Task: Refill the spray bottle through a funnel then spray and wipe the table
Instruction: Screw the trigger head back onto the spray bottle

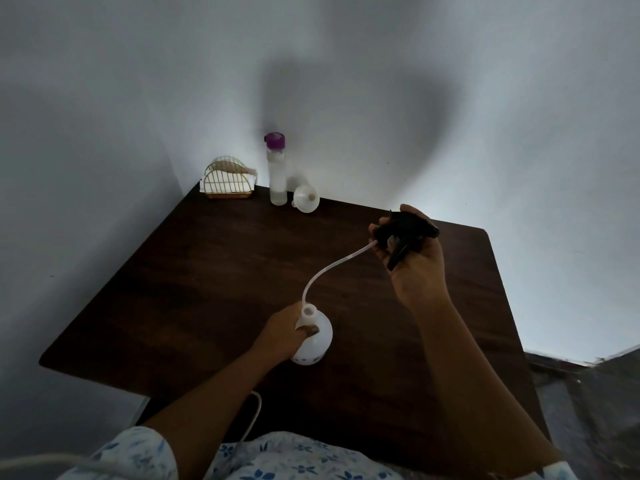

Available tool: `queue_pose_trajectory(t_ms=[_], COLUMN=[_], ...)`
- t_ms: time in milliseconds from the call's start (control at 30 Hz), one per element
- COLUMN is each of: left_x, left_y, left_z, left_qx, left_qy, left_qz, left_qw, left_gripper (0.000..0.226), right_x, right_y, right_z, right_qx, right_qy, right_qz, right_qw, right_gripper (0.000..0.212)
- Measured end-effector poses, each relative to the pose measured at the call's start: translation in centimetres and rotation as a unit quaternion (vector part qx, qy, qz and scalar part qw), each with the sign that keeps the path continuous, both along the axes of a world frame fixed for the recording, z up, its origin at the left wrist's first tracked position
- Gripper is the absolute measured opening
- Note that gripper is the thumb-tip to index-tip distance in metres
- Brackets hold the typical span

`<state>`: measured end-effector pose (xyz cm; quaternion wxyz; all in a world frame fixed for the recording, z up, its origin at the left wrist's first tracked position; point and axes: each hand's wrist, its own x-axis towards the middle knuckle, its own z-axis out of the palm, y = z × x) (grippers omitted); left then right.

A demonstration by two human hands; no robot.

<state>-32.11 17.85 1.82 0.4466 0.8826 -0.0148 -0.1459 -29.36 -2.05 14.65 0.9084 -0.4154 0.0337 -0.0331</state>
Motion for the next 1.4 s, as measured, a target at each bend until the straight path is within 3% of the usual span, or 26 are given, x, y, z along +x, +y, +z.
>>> queue_pose_trajectory(t_ms=[233, 400, 533, 633, 767, 1000, 1200, 1400], left_x=[-0.1, -0.1, -0.1, 0.0, -0.1, -0.2, -0.4, -1.0], left_y=[0.0, -0.1, 0.0, 0.0, -0.1, 0.1, 0.4, 0.5], left_z=[0.1, 0.2, 0.0, 0.0, 0.1, 0.2, 0.3, 0.4], left_qx=[-0.005, -0.002, 0.000, -0.001, 0.001, -0.017, -0.025, -0.048], left_qy=[-0.020, -0.020, -0.019, -0.013, -0.010, -0.007, 0.010, 0.001], left_qz=[-0.019, -0.020, -0.024, -0.020, -0.024, -0.032, -0.021, -0.008], left_qw=[1.000, 1.000, 1.000, 1.000, 1.000, 0.999, 0.999, 0.999], left_gripper=[0.033, 0.035, 0.034, 0.036, 0.037, 0.038, 0.011, 0.012], right_x=[-0.7, -1.0, -0.9, -1.0, -1.4, -2.6, -3.4, -3.6], right_y=[-0.6, -0.7, -0.7, -0.2, -0.1, 2.3, 5.7, 6.4], right_z=[-0.6, -0.1, 0.0, 0.0, -1.2, -3.4, -7.8, -8.5], right_qx=[-0.086, -0.041, -0.028, -0.029, -0.128, -0.290, -0.518, -0.556], right_qy=[-0.072, -0.077, -0.081, -0.081, -0.134, -0.108, -0.077, -0.046], right_qz=[0.048, 0.025, 0.017, 0.032, 0.052, 0.103, 0.111, 0.123], right_qw=[0.993, 0.996, 0.996, 0.996, 0.981, 0.945, 0.844, 0.821], right_gripper=[0.042, 0.035, 0.045, 0.036, 0.042, 0.037, 0.052, 0.054])
